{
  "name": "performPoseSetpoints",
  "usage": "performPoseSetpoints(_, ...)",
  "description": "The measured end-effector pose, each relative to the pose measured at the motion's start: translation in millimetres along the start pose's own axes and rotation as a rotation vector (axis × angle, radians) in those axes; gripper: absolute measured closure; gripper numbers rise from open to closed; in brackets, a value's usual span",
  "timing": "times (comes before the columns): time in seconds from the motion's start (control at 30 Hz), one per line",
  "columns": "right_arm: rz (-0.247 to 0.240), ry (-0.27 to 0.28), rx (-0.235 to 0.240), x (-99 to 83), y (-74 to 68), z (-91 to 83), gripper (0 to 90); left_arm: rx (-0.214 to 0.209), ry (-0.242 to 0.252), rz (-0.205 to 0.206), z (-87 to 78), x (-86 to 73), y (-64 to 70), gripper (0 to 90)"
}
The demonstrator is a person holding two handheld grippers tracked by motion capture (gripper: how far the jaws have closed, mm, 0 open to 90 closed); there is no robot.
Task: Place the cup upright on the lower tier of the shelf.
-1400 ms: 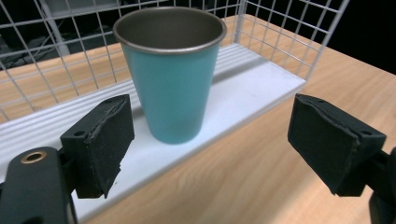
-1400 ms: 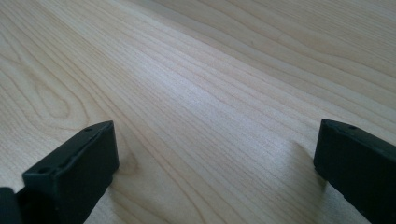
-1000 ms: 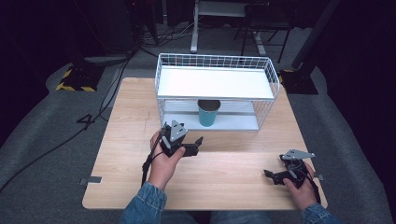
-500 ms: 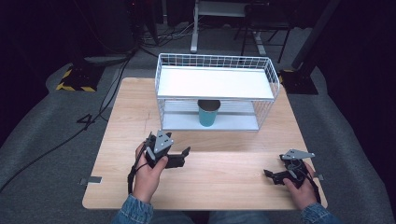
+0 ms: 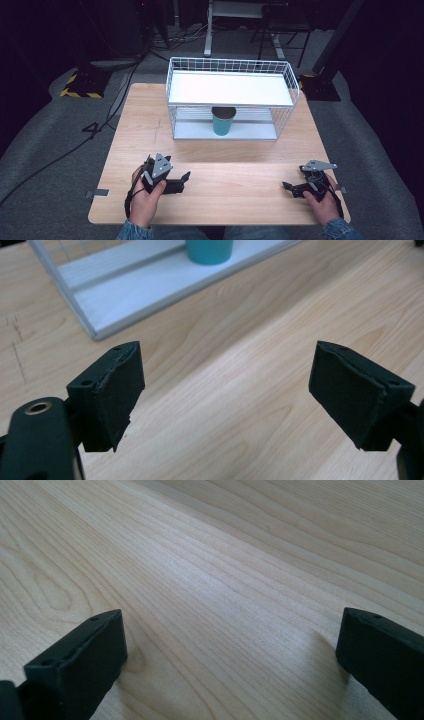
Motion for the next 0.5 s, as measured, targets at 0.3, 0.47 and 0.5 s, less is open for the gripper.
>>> performPoseSetpoints(0.3, 0.0, 0.0, 0.0, 0.0, 0.0, 0.0, 0.0, 0.017, -0.065, -0.026, 1.5, -29.0, -12.0, 15.5)
performPoseSetpoints(0.47, 0.001, 0.001, 0.001, 0.1, -0.1, 0.1, 0.1, 0.024, -0.101, -0.046, 3.4, -41.4, -16.1, 15.6)
performPoseSetpoints(0.5, 0.001, 0.001, 0.001, 0.1, -0.1, 0.1, 0.0, 0.024, -0.107, -0.05, 3.7, -43.6, -16.5, 15.6)
Point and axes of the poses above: each handheld gripper's, and its own axes: z roughly forward along the jaws, x roughly out of its top, y roughly to its right, the point moved 10 cm from there along z, roughly forward along the jaws, and after that the axes turned 12 degrees about -x, right-handed, at the moved point
